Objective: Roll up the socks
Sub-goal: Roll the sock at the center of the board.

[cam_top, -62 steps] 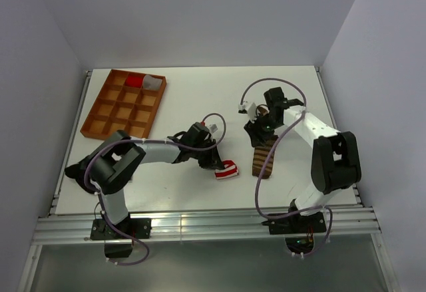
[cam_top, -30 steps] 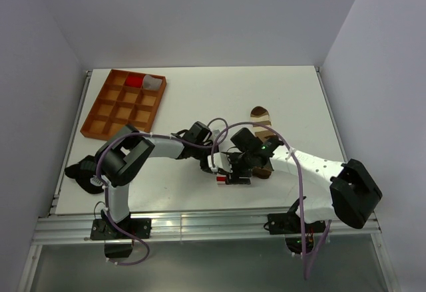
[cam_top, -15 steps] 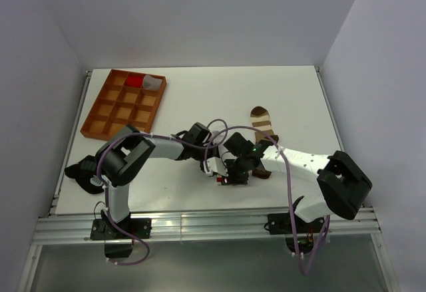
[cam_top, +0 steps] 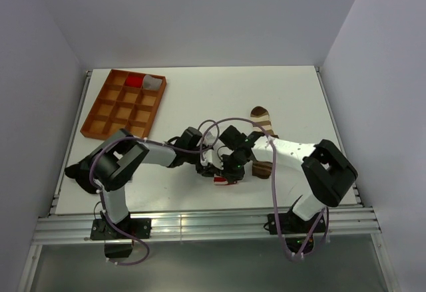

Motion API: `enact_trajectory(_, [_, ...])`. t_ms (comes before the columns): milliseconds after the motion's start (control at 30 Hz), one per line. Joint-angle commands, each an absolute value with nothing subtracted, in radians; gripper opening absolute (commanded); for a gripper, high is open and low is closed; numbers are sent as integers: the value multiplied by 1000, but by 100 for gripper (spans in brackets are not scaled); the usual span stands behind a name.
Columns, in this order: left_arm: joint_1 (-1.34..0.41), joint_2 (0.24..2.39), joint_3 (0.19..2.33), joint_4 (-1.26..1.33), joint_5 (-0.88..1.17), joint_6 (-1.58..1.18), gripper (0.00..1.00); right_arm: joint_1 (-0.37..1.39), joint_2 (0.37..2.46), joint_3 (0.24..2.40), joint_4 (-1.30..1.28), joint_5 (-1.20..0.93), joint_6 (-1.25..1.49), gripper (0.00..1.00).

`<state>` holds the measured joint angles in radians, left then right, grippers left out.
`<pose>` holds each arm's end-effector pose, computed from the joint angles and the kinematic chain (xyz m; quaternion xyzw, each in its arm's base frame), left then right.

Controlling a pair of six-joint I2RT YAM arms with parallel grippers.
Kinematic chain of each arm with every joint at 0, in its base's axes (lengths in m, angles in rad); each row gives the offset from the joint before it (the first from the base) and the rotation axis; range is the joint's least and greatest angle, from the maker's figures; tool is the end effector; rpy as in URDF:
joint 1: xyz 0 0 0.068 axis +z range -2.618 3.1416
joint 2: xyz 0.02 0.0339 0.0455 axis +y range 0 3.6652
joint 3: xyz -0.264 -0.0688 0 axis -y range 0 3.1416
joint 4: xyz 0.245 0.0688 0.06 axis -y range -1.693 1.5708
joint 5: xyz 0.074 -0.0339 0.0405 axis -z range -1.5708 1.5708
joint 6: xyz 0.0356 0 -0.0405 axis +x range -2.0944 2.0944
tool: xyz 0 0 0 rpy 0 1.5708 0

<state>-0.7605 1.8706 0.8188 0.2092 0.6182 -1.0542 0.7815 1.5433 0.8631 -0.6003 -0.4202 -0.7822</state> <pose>0.2322 -0.2494 0.1059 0.0231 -0.8964 0.4423 0.0151 0.1825 0.2015 0.1679 -0.7033 0.6655 0.2063 0.1415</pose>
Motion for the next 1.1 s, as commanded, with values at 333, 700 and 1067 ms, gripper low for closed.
enact_trajectory(333, [-738,1717,707,169,362,-1069,48,615,1802,1037,-796,-518,-741,21])
enact_trajectory(700, [-729,1496,562,144,183,-1106,55,580,1920,1114,-827,-491,-680,21])
enact_trajectory(1067, [-918,1292,413,317,-84,-1409,57,549,1982,1149,-819,-517,-591,19])
